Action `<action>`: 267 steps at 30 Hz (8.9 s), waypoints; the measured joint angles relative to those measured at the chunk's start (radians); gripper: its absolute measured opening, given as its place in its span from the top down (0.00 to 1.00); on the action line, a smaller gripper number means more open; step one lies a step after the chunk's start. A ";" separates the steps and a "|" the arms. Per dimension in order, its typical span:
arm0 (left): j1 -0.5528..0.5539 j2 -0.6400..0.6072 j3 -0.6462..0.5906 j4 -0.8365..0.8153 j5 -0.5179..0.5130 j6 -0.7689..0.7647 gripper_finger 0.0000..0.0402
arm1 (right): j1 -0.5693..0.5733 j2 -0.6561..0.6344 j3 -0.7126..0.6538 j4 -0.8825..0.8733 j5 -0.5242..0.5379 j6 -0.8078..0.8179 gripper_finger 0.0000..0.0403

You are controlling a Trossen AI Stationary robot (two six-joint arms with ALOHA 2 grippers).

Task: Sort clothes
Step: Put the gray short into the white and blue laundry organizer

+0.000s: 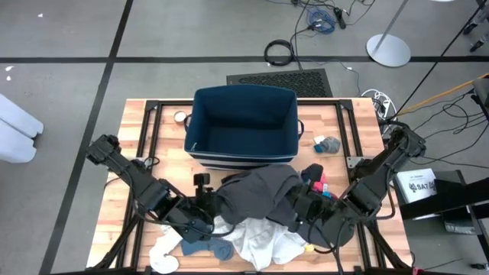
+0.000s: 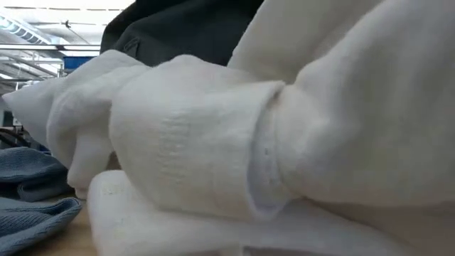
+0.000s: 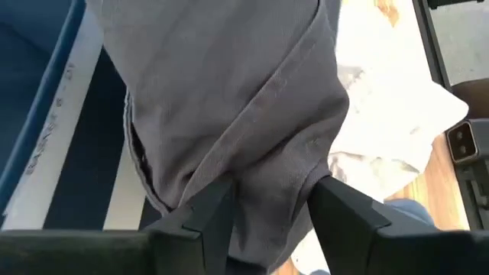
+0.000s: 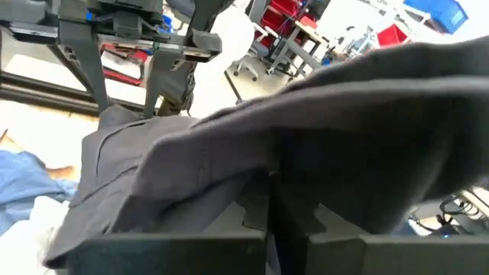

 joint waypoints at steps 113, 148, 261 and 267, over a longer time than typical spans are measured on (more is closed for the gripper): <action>0.268 -0.377 -0.594 0.280 -0.179 0.236 0.56 | -0.460 -0.069 0.240 -1.000 -1.144 1.027 0.28; 0.218 -0.395 -0.552 0.297 -0.212 0.216 0.56 | -0.301 0.423 0.239 -1.004 -0.867 0.810 0.29; 0.220 -0.395 -0.554 0.288 -0.160 0.241 0.56 | -1.105 0.705 0.615 -0.415 -1.309 0.100 0.76; 0.220 -0.395 -0.554 0.289 -0.158 0.260 0.56 | -1.096 0.675 0.738 -0.518 -1.308 0.158 0.53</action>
